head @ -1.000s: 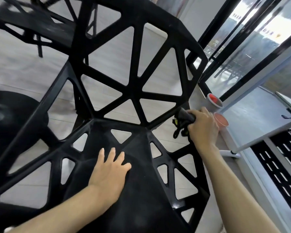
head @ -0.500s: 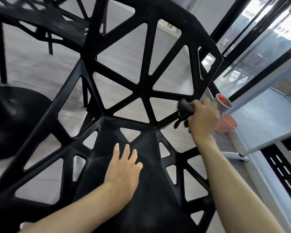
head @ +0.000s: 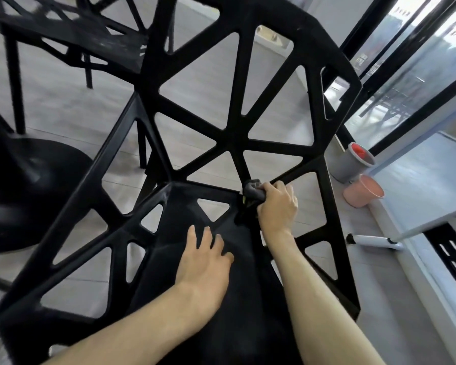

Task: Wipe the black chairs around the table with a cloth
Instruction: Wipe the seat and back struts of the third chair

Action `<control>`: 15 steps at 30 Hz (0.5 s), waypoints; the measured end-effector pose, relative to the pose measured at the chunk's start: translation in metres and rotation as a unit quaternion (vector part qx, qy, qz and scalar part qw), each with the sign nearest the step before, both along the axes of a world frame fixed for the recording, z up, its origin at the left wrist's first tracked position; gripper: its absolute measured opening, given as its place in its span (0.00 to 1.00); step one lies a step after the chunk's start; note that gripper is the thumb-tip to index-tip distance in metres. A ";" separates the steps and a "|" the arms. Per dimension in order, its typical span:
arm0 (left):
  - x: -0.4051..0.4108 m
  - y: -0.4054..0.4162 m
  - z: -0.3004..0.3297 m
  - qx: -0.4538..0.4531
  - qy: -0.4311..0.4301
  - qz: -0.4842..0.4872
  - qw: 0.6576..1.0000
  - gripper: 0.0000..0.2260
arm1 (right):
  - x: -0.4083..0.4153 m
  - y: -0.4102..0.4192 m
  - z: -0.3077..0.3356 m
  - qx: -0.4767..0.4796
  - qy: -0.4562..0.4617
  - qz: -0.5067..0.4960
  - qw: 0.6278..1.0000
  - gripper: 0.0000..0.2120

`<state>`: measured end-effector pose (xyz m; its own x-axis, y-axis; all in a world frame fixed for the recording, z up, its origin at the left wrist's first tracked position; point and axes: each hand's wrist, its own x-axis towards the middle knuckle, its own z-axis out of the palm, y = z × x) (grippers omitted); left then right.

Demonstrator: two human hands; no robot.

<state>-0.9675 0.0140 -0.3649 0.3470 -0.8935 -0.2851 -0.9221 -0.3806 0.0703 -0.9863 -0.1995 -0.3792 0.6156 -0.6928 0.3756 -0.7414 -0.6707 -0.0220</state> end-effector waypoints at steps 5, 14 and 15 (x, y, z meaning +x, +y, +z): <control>0.000 -0.002 -0.003 0.000 0.003 0.008 1.000 0.29 | -0.040 0.012 0.015 -0.028 0.133 0.050 0.989 0.15; 0.004 0.012 -0.013 -0.013 0.017 0.031 0.999 0.28 | -0.129 0.008 0.082 -0.139 0.190 -0.007 0.972 0.16; 0.005 0.014 -0.014 -0.014 0.018 0.033 0.999 0.29 | -0.131 0.000 0.089 -0.150 0.155 -0.029 0.976 0.18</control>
